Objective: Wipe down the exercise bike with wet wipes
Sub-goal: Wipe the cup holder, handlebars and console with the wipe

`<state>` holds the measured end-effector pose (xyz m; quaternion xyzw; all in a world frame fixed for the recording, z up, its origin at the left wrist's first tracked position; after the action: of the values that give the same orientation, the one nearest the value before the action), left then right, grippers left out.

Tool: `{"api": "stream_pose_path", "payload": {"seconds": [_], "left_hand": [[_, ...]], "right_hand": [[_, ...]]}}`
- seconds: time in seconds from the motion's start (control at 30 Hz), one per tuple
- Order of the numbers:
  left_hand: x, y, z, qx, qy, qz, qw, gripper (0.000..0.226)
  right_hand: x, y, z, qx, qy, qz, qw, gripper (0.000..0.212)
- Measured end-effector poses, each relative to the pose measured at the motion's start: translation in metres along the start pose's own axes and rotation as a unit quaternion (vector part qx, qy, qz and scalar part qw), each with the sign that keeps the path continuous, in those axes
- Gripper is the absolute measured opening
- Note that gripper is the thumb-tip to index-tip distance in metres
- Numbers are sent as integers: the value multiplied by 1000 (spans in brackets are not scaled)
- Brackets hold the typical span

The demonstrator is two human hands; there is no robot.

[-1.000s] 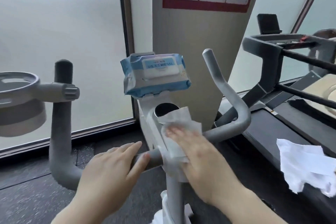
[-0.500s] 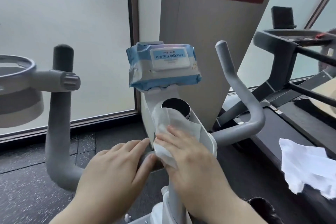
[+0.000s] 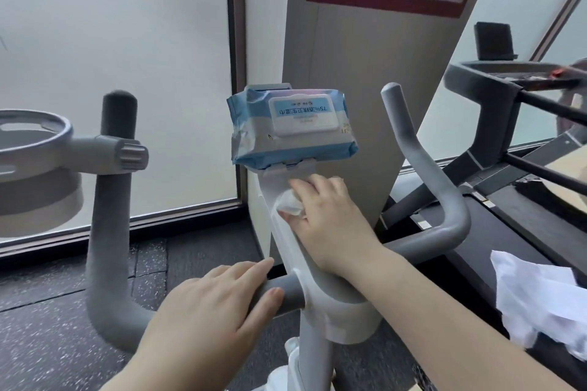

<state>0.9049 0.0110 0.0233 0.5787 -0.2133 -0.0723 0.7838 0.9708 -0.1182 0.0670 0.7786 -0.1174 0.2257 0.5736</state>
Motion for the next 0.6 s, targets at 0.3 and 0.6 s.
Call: {"api": "stream_pose_path", "payload": {"seconds": [0.3, 0.6], "left_hand": [[2, 6, 3, -36, 8, 12, 999, 98], [26, 18, -5, -257, 82, 128, 955, 55]], "right_hand": [[8, 5, 10, 197, 65, -74, 975, 43], [-85, 23, 13, 189, 128, -83, 970, 60]]}}
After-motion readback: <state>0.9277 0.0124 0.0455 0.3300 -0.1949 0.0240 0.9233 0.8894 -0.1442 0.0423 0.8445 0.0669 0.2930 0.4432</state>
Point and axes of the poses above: each hand's wrist, its own x-axis towards the middle knuckle, its own y-axis out of the back of the hand, z = x × y, the point moved 8 cm from there along x, towards the middle knuckle, and after that the axes turned 15 degrees about z, right-handed, at the moved point
